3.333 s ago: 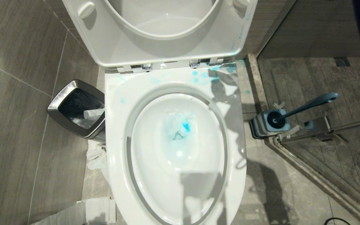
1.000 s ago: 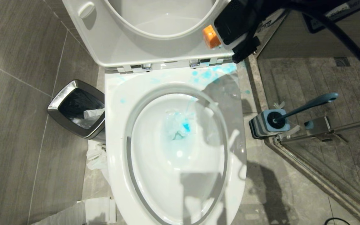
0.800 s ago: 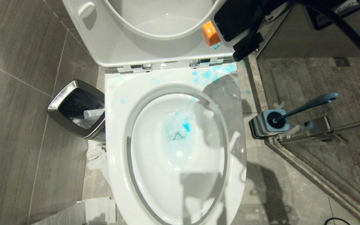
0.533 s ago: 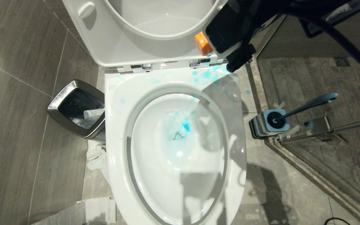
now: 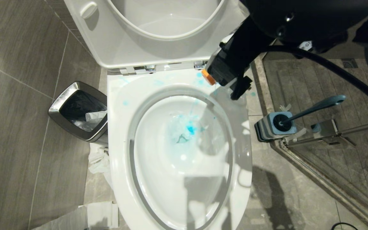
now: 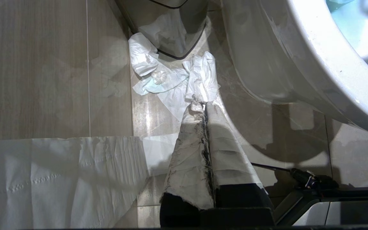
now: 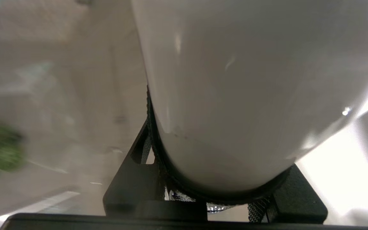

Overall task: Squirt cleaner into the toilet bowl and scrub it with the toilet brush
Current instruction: Pour in the cleaning agent

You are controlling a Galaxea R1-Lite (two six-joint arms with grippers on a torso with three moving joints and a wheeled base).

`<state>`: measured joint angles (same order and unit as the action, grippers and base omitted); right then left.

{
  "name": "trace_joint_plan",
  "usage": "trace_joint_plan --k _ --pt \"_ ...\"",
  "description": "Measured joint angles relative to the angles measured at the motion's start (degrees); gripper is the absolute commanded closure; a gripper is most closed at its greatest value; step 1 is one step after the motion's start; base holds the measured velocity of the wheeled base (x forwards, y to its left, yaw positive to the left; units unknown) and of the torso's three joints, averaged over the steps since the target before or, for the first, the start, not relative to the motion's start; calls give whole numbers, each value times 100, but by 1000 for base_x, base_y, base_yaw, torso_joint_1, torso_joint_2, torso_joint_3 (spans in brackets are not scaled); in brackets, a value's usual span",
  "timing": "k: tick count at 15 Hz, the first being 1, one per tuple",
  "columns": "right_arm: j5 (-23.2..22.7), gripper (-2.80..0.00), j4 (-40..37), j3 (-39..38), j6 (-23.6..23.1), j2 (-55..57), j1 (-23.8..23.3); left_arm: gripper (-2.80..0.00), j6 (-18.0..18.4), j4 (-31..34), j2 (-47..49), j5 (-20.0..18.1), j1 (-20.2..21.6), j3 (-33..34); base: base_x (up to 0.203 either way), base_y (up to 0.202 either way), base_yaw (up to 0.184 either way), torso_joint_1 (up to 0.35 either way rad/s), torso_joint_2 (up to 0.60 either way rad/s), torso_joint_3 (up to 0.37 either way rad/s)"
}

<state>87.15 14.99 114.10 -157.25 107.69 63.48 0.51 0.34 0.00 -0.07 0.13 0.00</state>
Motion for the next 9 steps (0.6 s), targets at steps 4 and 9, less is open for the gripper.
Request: trace_joint_plan --k 4,9 --pt "6 0 1778 9 2 72 54 0 1 -1 0 2 2 0 0 0 0 0 0 0" --pt "13 0 4736 1 0 76 221 0 0 -1 0 -2 2 0 0 0 0 0 0 0"
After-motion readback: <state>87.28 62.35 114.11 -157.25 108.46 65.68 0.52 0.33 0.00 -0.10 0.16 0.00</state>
